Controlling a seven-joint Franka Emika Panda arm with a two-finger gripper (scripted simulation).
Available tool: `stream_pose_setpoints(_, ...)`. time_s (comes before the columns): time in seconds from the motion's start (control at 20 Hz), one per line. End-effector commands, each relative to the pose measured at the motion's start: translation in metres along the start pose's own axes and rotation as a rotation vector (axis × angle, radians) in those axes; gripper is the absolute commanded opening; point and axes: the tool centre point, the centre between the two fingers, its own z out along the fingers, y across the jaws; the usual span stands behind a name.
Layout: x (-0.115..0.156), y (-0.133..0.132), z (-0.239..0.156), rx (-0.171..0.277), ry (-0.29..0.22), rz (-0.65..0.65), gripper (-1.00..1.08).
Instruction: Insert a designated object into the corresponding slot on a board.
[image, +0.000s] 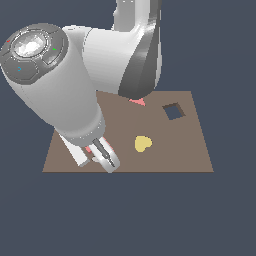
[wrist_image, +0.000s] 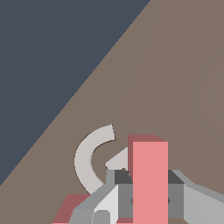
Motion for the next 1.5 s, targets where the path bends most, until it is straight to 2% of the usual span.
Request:
stream_pose_setpoints(0.0,0.002,0.023,-0.001,0.000,0.000,0.113,-1.00)
stream_pose_setpoints(0.35,-0.006,0.086,-0.001,0.000,0.000,0.420,-1.00)
stream_pose_setpoints(0.7,-0.023,0.127,-0.002,-0.001,-0.001,0.638,-1.00)
stream_pose_setpoints(1.1,-0.042,0.152,-0.002,-0.001,-0.001,0.788,-1.00)
stream_pose_setpoints(1.45,-0.048,0.159,-0.002,-0.001,-0.001,0.833,-1.00)
